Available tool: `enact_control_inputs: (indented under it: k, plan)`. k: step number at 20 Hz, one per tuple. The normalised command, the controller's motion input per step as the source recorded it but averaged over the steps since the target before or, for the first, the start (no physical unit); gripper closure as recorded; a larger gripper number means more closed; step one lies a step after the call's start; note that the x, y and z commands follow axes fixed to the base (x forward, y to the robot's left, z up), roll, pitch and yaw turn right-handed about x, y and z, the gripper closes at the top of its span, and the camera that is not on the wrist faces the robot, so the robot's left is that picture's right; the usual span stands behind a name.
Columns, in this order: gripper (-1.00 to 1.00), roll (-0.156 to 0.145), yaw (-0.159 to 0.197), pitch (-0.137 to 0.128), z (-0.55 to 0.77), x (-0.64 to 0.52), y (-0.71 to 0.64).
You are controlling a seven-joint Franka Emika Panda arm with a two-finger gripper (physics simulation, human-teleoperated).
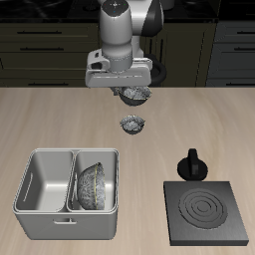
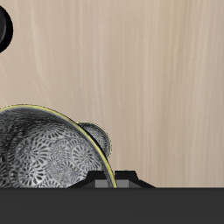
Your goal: Turn off the stove and place the largest bowl in the left side of the drainer and the medium bowl in the right side
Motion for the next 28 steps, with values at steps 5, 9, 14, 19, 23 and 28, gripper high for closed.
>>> enact_control_inputs:
  k: [5,9,14,19,23,28]
  plan:
    - [1.00,-0.129,0.000,-0.056,0.69,0.08,-0.66]
    - [1.00,-0.072,-0.049,0.001,0.53,0.19,-0.64]
    - [1.00,-0.054,-0.022,-0.005,0.33,0.27,-0.46]
    - [1.00,-0.034,0.019,0.014,0.25,0.34,-0.26]
    - [1.00,-0.006,-0.047,0.010,0.15,0.37,-0.24]
    - [1.00,-0.074,-0.051,-0.001,0.17,0.49,-0.45]
